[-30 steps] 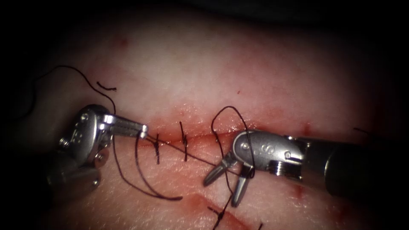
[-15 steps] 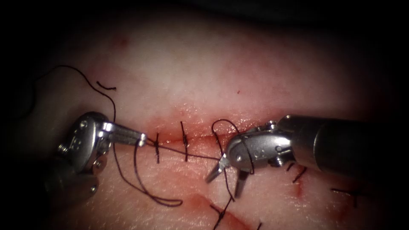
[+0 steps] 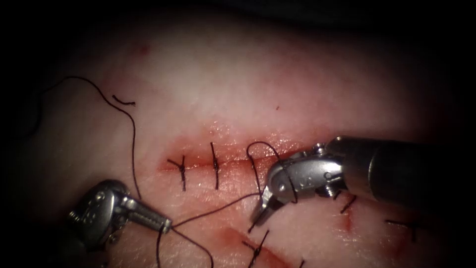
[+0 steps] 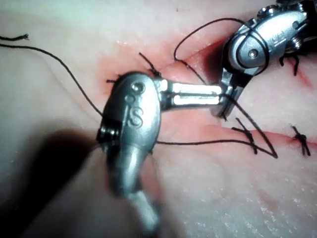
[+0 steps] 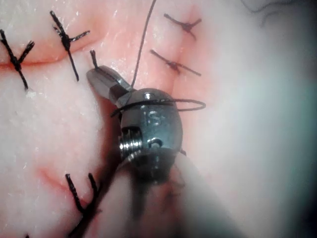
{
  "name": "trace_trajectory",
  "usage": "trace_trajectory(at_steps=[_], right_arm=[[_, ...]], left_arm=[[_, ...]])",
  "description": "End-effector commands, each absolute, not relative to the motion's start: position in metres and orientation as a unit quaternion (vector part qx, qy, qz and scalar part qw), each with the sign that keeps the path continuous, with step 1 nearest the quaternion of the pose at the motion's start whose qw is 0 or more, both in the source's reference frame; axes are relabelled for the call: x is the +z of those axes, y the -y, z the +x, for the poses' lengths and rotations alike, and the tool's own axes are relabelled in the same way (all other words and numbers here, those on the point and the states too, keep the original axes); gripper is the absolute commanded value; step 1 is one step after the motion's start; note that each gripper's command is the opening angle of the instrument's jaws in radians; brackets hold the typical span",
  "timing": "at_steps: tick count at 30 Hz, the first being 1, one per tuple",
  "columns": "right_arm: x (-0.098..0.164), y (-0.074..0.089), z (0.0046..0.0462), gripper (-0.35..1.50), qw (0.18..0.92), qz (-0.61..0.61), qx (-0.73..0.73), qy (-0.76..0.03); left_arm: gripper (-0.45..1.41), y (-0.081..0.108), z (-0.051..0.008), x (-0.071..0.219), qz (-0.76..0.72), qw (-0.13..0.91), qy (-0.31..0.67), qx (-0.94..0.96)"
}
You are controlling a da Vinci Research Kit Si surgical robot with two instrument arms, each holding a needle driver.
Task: Wound Closure
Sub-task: Tension the knot by moving the right arm up and the left arm down.
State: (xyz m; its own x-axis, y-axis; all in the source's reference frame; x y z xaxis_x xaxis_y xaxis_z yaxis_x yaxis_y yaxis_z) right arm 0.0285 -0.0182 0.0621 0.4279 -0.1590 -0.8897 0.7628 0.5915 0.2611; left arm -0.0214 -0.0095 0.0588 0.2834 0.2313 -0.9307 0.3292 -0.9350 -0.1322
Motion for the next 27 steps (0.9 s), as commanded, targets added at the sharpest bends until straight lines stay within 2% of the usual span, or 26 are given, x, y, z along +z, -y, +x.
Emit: trace_trajectory(at_steps=[1, 8, 14, 22, 27], right_arm=[[0.063, 0.017, 0.0289, -0.35, 0.766, 0.351, -0.266, -0.468], [0.063, 0.014, 0.0277, -0.35, 0.731, 0.395, -0.168, -0.531], [0.065, 0.009, 0.0263, -0.35, 0.694, 0.428, -0.028, -0.578], [0.068, 0.007, 0.0261, -0.35, 0.705, 0.416, 0.024, -0.573], [0.07, 0.007, 0.0266, -0.35, 0.71, 0.411, 0.025, -0.571]], left_arm=[[-0.45, 0.01, -0.022, 0.059, 0.799, 0.042, -0.176, -0.574], [-0.45, 0.015, -0.0228, 0.06, 0.778, 0.038, -0.178, -0.601], [-0.45, 0.024, -0.0252, 0.054, 0.754, 0.066, -0.209, -0.619], [-0.45, 0.028, -0.0258, 0.05, 0.756, 0.086, -0.241, -0.603], [-0.45, 0.034, -0.0261, 0.05, 0.742, 0.118, -0.315, -0.58]])
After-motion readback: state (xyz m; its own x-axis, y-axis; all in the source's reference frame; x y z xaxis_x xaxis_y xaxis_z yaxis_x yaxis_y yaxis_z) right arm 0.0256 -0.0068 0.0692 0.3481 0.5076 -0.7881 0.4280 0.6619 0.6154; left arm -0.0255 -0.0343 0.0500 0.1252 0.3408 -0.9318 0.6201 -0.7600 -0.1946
